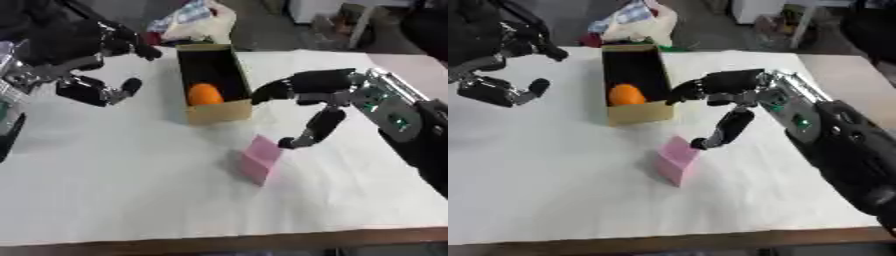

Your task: Pick up objects on the table and place them in the box.

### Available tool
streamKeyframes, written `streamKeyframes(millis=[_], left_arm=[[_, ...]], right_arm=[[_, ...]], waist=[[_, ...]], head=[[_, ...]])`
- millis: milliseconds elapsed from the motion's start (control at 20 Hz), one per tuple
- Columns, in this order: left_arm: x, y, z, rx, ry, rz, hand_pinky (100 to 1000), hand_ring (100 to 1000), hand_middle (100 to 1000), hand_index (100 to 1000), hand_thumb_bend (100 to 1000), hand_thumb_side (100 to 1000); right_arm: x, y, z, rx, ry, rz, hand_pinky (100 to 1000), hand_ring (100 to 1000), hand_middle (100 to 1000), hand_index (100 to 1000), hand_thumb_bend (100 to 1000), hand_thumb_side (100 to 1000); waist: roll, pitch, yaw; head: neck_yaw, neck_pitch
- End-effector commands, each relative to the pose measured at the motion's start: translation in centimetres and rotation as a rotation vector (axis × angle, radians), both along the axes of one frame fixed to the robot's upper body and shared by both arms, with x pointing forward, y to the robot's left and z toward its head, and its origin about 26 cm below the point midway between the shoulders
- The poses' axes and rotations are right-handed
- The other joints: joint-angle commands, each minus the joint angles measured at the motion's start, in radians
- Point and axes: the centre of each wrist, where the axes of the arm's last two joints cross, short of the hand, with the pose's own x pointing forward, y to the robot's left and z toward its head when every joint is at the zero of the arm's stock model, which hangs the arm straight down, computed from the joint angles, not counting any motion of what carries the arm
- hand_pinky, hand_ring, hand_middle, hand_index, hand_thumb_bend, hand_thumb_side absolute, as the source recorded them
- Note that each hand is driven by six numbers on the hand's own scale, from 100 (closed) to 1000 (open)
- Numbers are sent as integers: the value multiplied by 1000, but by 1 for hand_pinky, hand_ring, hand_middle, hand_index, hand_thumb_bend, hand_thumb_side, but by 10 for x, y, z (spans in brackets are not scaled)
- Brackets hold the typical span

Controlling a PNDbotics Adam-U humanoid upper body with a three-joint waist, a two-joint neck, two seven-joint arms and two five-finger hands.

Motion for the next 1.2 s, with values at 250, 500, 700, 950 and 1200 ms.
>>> streamKeyframes(millis=[250, 500, 700, 950, 1200], left_arm=[[0, 7, 8, 27, -19, 19, 727, 669, 669, 895, 100, 215], [1, 5, 8, 27, -19, 16, 727, 669, 668, 894, 100, 222], [2, 4, 8, 27, -19, 13, 727, 669, 667, 894, 100, 220], [2, 4, 7, 30, -17, 13, 727, 669, 666, 895, 100, 225], [2, 3, 8, 31, -15, 11, 727, 669, 665, 895, 100, 224]], right_arm=[[-10, -5, 4, -372, -125, 264, 898, 883, 959, 1000, 409, 515], [-8, -3, -11, -392, -154, 241, 898, 882, 959, 1000, 408, 507], [-7, 3, -18, -387, -174, 248, 897, 880, 957, 1000, 399, 502], [-6, 7, -21, -379, -184, 255, 896, 874, 949, 1000, 396, 499], [-4, 10, -24, -374, -179, 256, 893, 870, 949, 1000, 385, 508]], waist=[[4, -15, 0], [8, -13, 5], [10, -12, 9], [7, -12, 12], [4, -12, 16]], head=[[-8, 0], [-16, -4], [-17, -6], [-19, -8], [-21, -11]])
